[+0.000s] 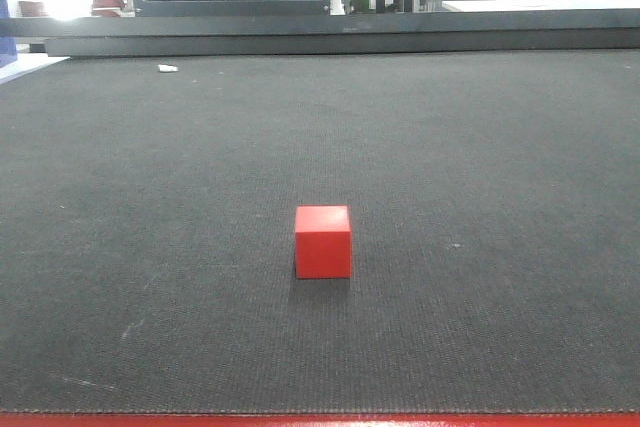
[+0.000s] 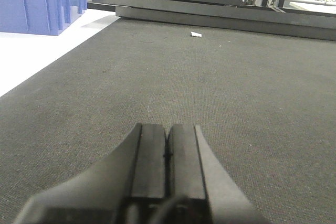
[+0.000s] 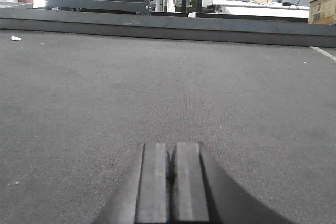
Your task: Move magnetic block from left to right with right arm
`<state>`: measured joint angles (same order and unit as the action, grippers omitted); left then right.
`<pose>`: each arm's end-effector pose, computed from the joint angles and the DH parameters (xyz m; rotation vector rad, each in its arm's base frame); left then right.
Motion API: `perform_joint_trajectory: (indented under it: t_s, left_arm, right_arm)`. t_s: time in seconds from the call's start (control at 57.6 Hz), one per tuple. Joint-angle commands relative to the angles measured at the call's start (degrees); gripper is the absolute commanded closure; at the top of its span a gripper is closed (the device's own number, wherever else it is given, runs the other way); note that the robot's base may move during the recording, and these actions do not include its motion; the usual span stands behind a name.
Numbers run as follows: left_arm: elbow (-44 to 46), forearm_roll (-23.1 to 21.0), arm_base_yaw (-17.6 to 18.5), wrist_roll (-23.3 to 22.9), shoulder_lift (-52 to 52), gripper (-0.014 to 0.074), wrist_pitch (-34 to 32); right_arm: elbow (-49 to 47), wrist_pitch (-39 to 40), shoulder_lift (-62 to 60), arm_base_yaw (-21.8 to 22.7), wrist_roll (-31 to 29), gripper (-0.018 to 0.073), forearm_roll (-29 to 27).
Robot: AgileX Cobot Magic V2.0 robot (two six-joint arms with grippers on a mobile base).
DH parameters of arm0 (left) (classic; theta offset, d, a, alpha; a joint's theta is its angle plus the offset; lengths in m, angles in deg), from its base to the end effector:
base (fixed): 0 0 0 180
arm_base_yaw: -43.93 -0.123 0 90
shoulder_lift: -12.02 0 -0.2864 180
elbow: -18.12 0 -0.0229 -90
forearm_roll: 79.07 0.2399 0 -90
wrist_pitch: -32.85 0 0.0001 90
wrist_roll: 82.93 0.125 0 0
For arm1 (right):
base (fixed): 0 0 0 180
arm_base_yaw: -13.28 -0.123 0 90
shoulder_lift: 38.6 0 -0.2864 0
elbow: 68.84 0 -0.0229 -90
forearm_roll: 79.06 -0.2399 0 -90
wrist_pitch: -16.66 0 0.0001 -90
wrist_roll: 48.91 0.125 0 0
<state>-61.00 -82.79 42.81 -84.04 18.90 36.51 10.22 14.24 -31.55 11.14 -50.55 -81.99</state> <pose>0.0784 0.0010 0.1975 -0.0779 1.5630 -0.0541 0.0785 0.0032 0.2004 -0.0132 1.5452 0.0491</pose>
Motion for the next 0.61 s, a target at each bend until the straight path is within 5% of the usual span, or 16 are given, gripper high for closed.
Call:
perform_joint_trajectory:
  t_s: [0.0, 0.59]
  left_arm:
    - [-0.5, -0.2, 0.0, -0.1, -0.5, 0.0713, -4.8]
    - [-0.5, -0.2, 0.0, -0.1, -0.5, 0.0713, -4.8]
  right_arm:
    - [0.0, 4.8, -1.2, 0.3, -0.5, 0.0504, 0.1]
    - [0.0, 4.8, -1.2, 0.3, -0.5, 0.0504, 0.1]
